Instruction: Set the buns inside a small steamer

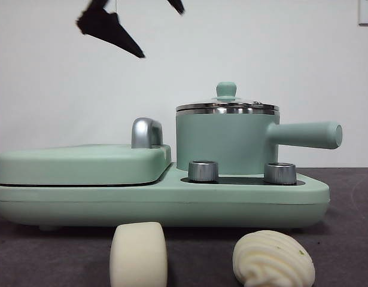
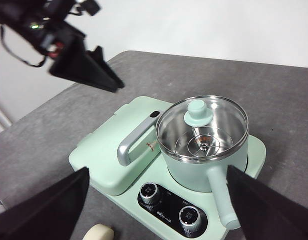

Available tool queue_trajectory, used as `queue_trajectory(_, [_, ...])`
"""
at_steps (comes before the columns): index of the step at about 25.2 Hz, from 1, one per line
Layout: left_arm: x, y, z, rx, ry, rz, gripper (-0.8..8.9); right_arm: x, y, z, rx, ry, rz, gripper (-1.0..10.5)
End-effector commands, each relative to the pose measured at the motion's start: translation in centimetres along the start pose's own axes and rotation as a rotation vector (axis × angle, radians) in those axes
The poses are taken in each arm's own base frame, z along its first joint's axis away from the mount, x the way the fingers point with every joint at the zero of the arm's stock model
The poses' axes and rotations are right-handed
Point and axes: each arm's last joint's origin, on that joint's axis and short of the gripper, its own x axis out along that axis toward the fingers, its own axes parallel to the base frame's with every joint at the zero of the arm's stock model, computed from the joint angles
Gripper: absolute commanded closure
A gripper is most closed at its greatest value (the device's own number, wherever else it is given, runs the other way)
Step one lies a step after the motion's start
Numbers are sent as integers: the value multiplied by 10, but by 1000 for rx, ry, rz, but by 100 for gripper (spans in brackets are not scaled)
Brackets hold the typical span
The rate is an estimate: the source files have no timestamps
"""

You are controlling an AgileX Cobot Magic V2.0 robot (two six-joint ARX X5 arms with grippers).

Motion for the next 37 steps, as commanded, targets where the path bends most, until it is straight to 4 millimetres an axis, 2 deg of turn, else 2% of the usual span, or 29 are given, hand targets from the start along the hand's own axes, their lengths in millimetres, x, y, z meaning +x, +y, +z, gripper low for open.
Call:
queue_trajectory(1, [9, -4, 21, 44, 11, 18, 321, -2, 2, 4, -1, -13, 5, 511])
queue_trajectory(6, [29, -9, 46, 70, 47, 57, 321, -2, 2, 4, -1, -13, 4, 511])
queue_trajectory(11, [52, -14, 62, 94, 66, 60, 321, -2, 2, 4, -1, -13, 4, 511])
queue_trajectory(27, [129, -35, 62, 272, 99, 211, 324, -2, 2, 4, 1, -11, 4, 511])
queue_trajectory(30, [131, -41, 62, 303, 87, 203, 412, -2, 2, 4, 1, -10, 3, 511])
queue_trajectory(33, [131, -41, 62, 312, 89, 202, 437, -2, 2, 4, 1, -10, 3, 511])
queue_trajectory(37, [132, -41, 61, 318, 99, 202, 595, -2, 2, 4, 1, -10, 3, 511])
